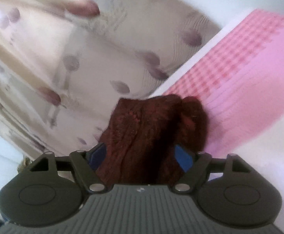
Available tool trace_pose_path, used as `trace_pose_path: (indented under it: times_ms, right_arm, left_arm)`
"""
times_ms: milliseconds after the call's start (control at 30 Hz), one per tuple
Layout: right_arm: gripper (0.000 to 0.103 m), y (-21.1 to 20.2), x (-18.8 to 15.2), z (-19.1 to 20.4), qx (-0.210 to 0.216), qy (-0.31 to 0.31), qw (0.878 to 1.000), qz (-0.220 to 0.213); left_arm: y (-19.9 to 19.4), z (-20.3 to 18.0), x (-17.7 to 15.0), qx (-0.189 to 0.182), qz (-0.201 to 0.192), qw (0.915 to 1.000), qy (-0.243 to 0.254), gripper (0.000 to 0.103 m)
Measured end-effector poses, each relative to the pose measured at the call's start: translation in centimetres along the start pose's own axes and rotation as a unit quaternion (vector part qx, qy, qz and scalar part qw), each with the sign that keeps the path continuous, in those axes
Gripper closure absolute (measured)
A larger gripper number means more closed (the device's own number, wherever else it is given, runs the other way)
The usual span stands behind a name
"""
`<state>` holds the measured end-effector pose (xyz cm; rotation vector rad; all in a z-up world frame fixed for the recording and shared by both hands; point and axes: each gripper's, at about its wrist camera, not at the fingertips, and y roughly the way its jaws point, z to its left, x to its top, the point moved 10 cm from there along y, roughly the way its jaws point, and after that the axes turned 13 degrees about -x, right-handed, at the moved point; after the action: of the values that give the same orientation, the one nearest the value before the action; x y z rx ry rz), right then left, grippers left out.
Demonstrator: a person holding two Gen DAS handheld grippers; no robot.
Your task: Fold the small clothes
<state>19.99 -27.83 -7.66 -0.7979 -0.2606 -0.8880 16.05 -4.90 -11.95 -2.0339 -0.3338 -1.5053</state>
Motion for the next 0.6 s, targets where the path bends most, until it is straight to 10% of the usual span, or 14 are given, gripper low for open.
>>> trace_pose_path:
  times_ms: [33, 200, 600]
  right_arm:
    - [0.089, 1.1, 0.2, 0.3, -0.009, -0.013, 1.0, -0.001]
    - [0.09, 2.0, 4.3, 0.7, -0.059, -0.08, 0.992, -0.074]
    - [0.09, 6.3, 2.7, -2.8, -0.085, -0.071, 0.992, -0.056]
  left_arm:
    - [0.0, 0.0, 0.0, -0.002, 0.0, 1.0, 0.001, 0.026]
    - [0.1, -0.4, -0.2, -0.009, 0.01, 0.9999, 0.007, 0.026]
    - [-0.3, 0.5, -0.6, -0.008, 0.014, 0.9997, -0.02, 0.026]
